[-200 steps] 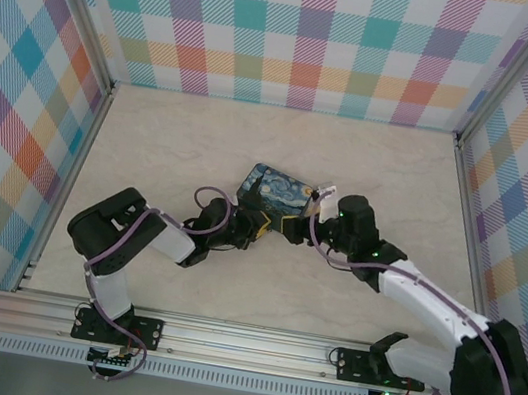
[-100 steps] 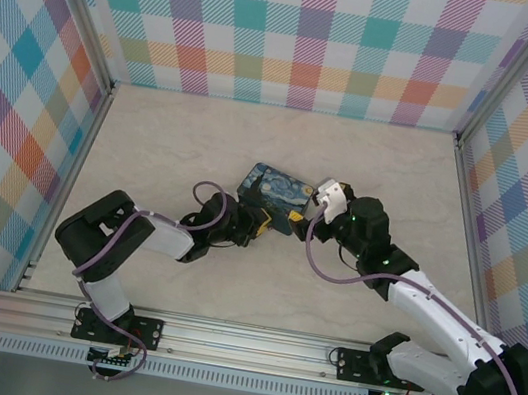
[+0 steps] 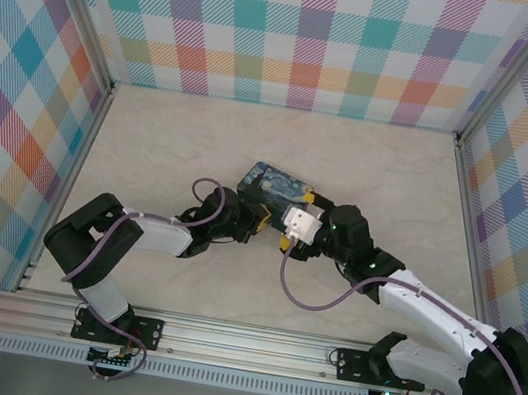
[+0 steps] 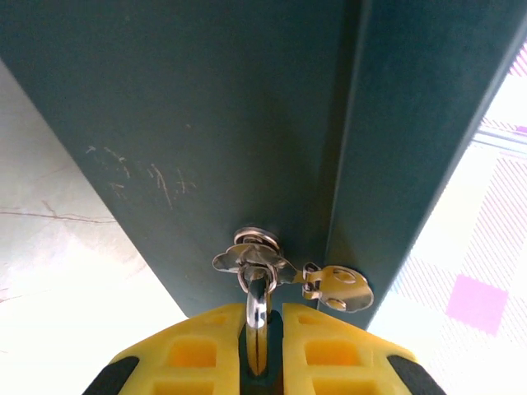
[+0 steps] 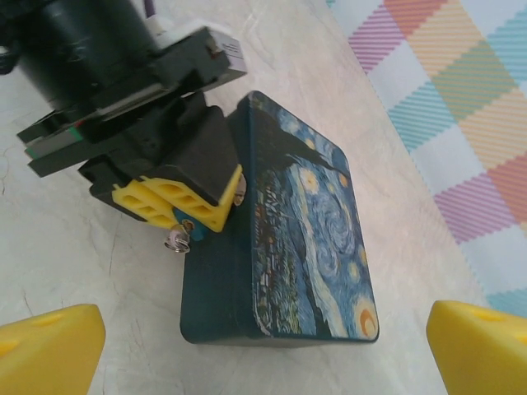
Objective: Unlock the padlock with the key
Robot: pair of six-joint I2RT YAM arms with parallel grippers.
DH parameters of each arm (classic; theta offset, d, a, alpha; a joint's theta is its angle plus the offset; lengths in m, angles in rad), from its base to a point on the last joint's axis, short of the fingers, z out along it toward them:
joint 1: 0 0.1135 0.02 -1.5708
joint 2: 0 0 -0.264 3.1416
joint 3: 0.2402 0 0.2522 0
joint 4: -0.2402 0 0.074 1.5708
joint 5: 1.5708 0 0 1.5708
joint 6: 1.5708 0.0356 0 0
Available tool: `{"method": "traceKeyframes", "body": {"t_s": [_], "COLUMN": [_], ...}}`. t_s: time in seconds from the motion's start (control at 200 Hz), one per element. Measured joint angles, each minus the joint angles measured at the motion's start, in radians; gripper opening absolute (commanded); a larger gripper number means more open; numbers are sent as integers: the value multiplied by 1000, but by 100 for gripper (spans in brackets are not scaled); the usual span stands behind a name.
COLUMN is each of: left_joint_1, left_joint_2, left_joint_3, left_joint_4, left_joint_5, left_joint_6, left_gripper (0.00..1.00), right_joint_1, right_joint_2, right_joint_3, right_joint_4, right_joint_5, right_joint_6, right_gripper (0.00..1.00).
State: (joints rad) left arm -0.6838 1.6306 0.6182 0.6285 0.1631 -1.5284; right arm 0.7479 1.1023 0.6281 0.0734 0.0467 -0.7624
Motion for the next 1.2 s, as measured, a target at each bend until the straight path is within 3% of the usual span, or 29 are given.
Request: {"method": "traceKeyframes", "body": {"t_s": [0.385,0.66,0.81,1.2], "left_joint_1": [2,2,2,2], "left_joint_2": [-1,-2,-2,-2], "left_joint_3": [5,8,10,17], "left_joint_4": [-9,-9,-9,-9], "left_joint_5": [0,1,1,3], "left_joint_6": [-108,-148,-156,-159], "left_gripper": [0,0,0,0], "right_joint_1": [85,90,90,90], "right_joint_2": [138,240,283,335], "right_joint_3": [-14,-31,-31,-30], "right_joint_4": [129,213,253,302], "right_joint_5": [98,106,107,107], "right_joint_6": [-69,-46,-38,-26], "right_gripper": [85,48,36,24]}}
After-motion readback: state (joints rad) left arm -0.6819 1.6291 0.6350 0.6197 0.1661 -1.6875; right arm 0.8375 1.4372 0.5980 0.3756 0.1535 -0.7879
